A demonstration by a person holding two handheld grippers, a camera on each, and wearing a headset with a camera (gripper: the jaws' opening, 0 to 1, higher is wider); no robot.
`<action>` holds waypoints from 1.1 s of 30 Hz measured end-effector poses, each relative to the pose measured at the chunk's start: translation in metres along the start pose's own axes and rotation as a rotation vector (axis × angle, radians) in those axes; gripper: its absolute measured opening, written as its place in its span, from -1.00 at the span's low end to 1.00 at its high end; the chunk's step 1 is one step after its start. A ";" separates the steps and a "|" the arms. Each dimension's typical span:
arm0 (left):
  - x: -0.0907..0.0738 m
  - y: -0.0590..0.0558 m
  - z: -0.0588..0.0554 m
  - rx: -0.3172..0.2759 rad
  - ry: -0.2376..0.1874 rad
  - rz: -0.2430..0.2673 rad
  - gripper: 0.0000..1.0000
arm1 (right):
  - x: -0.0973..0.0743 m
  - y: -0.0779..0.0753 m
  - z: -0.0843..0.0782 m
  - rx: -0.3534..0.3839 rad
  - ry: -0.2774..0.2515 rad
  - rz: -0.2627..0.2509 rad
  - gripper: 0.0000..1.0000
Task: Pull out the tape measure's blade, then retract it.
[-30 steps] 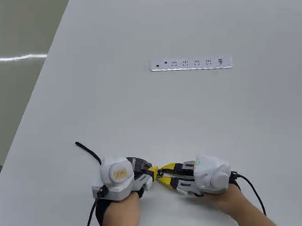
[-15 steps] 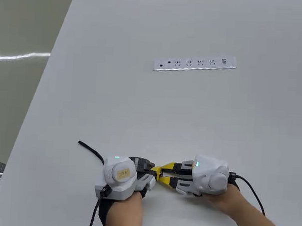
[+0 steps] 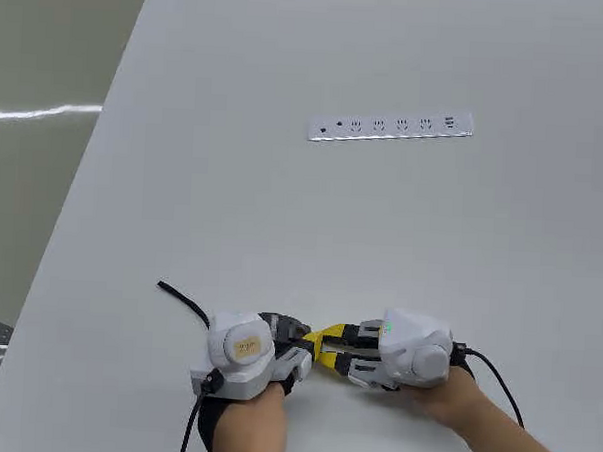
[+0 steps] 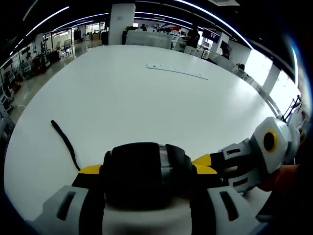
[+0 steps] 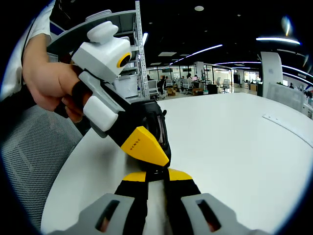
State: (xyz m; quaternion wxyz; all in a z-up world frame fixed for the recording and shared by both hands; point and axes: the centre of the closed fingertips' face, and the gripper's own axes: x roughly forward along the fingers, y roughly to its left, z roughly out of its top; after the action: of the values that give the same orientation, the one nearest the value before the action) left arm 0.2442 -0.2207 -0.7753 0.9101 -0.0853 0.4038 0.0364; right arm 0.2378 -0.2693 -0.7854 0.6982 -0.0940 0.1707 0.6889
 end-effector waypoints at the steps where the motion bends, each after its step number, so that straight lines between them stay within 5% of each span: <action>1: 0.000 0.000 0.000 0.000 -0.001 0.000 0.38 | 0.000 0.000 0.000 0.000 0.000 0.000 -0.76; 17: 0.000 -0.001 0.000 0.001 -0.017 -0.044 0.40 | -0.002 -0.001 0.000 0.038 0.013 -0.016 -0.71; 24: 0.001 -0.002 -0.001 0.025 -0.024 -0.071 0.40 | -0.003 0.001 0.001 0.046 0.012 -0.017 -0.47; 33: 0.000 -0.002 -0.004 0.027 -0.025 -0.101 0.40 | -0.002 0.001 0.002 0.035 0.015 -0.045 -0.42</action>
State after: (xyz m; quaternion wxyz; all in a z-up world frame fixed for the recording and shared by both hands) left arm 0.2417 -0.2235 -0.7776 0.9168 -0.0931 0.3881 -0.0140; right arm 0.2373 -0.2704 -0.7822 0.7138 -0.0906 0.1858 0.6692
